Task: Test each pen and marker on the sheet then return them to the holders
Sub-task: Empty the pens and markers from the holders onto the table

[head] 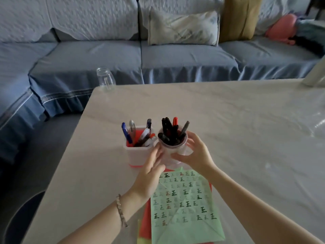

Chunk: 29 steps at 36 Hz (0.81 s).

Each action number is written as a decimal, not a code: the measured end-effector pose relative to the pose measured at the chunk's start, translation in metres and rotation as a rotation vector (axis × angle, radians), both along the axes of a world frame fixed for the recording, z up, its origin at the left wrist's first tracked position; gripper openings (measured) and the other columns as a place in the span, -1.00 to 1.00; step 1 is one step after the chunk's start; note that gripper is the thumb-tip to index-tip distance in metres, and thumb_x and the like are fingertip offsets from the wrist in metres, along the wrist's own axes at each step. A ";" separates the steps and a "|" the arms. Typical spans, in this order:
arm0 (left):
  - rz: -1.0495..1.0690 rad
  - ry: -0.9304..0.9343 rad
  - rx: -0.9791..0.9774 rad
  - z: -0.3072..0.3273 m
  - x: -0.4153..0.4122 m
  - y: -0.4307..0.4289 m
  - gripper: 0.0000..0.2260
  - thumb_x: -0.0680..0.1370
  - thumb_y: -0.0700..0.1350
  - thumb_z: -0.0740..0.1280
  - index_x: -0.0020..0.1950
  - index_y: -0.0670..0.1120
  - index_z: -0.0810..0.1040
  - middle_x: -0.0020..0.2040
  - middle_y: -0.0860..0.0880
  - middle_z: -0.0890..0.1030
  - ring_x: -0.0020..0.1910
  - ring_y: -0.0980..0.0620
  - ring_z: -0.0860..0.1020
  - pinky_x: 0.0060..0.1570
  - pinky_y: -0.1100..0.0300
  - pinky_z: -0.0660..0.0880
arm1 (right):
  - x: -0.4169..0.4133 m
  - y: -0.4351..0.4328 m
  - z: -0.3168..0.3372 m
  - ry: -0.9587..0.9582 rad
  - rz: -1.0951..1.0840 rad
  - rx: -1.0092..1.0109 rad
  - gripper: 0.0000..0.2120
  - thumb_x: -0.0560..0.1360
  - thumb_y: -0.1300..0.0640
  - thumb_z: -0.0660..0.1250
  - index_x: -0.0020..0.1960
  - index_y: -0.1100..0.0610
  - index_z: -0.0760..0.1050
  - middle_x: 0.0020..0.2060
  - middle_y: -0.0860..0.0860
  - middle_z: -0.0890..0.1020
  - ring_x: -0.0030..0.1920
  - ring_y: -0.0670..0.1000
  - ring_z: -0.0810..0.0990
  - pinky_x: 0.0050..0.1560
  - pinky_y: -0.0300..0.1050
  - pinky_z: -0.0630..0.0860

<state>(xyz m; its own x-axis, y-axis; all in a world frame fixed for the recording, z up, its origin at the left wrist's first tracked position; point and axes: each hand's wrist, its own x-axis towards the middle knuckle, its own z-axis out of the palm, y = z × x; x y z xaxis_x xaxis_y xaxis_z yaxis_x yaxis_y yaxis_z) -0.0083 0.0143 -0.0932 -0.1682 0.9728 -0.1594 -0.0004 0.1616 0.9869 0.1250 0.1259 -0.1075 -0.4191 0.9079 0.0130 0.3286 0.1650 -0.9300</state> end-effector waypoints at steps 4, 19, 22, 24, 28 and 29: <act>-0.010 -0.027 0.021 0.015 0.014 -0.006 -0.46 0.57 -0.34 0.14 0.45 0.15 0.21 0.35 0.25 0.36 0.29 0.33 0.36 0.33 0.22 0.29 | 0.022 -0.015 0.018 0.006 -0.062 0.038 -0.20 0.08 -0.01 0.57 0.26 0.02 0.33 0.20 0.01 0.51 0.17 -0.04 0.52 0.19 0.05 0.50; -0.181 -0.080 0.004 0.047 0.068 0.035 -0.45 0.56 -0.15 0.28 0.48 0.05 0.14 0.45 0.07 0.25 0.27 0.13 0.36 0.15 0.22 0.36 | 0.110 -0.005 0.104 -0.483 -0.141 0.255 -0.22 0.15 0.05 0.59 0.30 0.00 0.33 0.06 0.00 0.54 -0.06 -0.02 0.51 -0.05 -0.18 0.42; -0.093 -0.075 0.001 0.038 0.068 0.055 -0.28 0.46 0.09 0.37 0.50 0.07 0.07 0.49 0.01 0.17 0.35 0.10 0.31 0.30 0.10 0.32 | 0.112 0.006 0.107 -0.747 -0.049 0.342 -0.18 0.17 -0.04 0.55 0.35 -0.03 0.27 0.13 -0.01 0.47 -0.01 -0.02 0.45 -0.04 -0.18 0.37; -0.075 -0.030 -0.004 0.031 0.070 0.067 -0.20 0.41 0.23 0.33 0.52 0.05 0.02 0.50 -0.05 0.16 0.40 0.05 0.26 0.37 -0.02 0.25 | 0.112 0.013 0.104 -0.909 0.028 0.370 -0.19 0.19 -0.10 0.50 0.36 -0.05 0.23 0.13 -0.03 0.45 0.03 0.02 0.48 -0.06 -0.17 0.37; -0.150 -0.089 -0.048 0.009 0.079 0.084 -0.25 0.47 0.32 0.17 0.53 0.04 -0.02 0.52 0.00 0.07 0.47 0.07 0.11 0.43 0.02 0.10 | 0.108 0.021 0.093 -1.095 0.128 0.455 -0.24 0.24 -0.11 0.41 0.37 -0.07 0.20 0.17 -0.05 0.42 0.14 0.03 0.45 0.06 -0.17 0.32; -0.164 -0.113 -0.055 0.002 0.082 0.086 -0.37 0.55 0.24 0.12 0.53 0.04 -0.02 0.52 0.01 0.07 0.46 0.10 0.12 0.43 0.07 0.09 | 0.106 0.023 0.090 -1.122 0.148 0.476 -0.25 0.24 -0.10 0.40 0.37 -0.08 0.20 0.19 -0.05 0.41 0.16 0.02 0.43 0.13 -0.16 0.32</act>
